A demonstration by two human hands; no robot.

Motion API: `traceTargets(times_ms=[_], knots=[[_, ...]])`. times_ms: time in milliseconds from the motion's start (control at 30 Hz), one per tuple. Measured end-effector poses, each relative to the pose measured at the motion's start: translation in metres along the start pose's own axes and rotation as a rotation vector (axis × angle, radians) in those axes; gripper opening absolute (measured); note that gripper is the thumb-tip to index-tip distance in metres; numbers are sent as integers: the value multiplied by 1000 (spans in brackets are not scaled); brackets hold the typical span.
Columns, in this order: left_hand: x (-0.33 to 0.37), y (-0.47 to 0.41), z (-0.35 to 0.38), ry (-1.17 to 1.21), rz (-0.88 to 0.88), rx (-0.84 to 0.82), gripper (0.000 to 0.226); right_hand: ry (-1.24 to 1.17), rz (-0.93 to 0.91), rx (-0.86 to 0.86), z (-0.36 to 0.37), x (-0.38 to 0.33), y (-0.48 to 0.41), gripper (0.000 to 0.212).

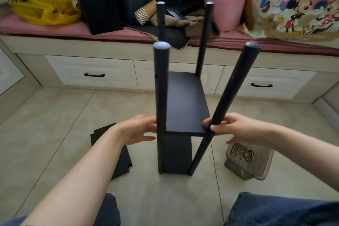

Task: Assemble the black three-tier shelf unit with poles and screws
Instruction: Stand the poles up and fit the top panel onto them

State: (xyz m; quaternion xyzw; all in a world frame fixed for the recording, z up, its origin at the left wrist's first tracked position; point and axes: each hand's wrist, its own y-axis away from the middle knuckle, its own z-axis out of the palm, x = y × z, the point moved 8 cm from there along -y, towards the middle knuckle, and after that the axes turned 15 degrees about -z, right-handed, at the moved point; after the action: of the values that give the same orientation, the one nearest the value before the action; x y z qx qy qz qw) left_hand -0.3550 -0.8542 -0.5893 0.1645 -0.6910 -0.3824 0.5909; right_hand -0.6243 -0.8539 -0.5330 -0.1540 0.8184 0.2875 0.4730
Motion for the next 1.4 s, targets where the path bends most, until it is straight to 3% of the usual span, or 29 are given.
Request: traceTargets(times_ms=[67,200,267,433,567,700,1400], knots=[[0,-3,15,-25,-10,-33,57,-133,21,50,-14,10,-1,26],[-5,-8,35,101,2,-76,26,-368,117,243,-19,29,-12,26],[-7,-9,42,225,27,-90,38,-464,167,329,-12,35,-18,31],[-28,-13,45,409,61,148,22,-534,205,247,10,37,-32,30],[-39,-12,46,521,95,219,19,-579,207,263,14,38,-31,22],[-32,-6,52,483,117,163,24,-605,218,292,13,38,-28,31],[-33,-2,55,441,141,97,24,-492,166,259,10,34,-33,17]])
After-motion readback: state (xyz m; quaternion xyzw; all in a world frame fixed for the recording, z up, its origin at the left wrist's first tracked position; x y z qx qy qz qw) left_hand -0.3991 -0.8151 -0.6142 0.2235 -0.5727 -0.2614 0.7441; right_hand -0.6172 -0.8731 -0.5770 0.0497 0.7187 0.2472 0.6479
